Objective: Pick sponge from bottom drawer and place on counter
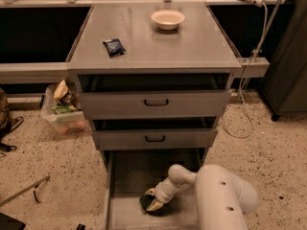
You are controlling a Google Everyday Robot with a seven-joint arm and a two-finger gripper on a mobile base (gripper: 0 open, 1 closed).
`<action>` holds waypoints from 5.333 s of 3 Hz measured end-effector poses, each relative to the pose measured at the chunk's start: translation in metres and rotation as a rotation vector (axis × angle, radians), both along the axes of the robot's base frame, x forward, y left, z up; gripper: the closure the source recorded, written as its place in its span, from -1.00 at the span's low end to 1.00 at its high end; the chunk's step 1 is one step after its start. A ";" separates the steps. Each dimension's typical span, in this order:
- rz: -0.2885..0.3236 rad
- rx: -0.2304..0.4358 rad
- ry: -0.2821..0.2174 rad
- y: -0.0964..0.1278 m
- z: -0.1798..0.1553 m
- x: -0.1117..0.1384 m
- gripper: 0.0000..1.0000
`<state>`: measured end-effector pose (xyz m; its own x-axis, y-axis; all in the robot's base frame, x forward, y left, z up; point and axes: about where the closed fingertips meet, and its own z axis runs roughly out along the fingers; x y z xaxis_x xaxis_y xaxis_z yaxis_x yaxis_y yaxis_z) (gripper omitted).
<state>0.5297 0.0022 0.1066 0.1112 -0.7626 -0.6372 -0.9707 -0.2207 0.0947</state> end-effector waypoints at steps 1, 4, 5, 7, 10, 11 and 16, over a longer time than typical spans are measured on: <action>-0.031 0.071 -0.004 -0.006 0.057 0.009 1.00; -0.073 0.335 -0.109 -0.025 0.251 0.048 1.00; -0.055 0.318 -0.141 -0.021 0.276 0.053 1.00; -0.022 0.368 -0.215 -0.024 0.453 0.070 1.00; 0.041 0.403 -0.337 -0.036 0.578 0.074 1.00; 0.087 0.465 -0.469 -0.057 0.666 0.074 1.00; 0.170 0.345 -0.746 -0.058 0.807 0.179 1.00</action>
Offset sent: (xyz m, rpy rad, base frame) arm 0.0539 -0.0325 0.2916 0.3800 -0.1274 -0.1090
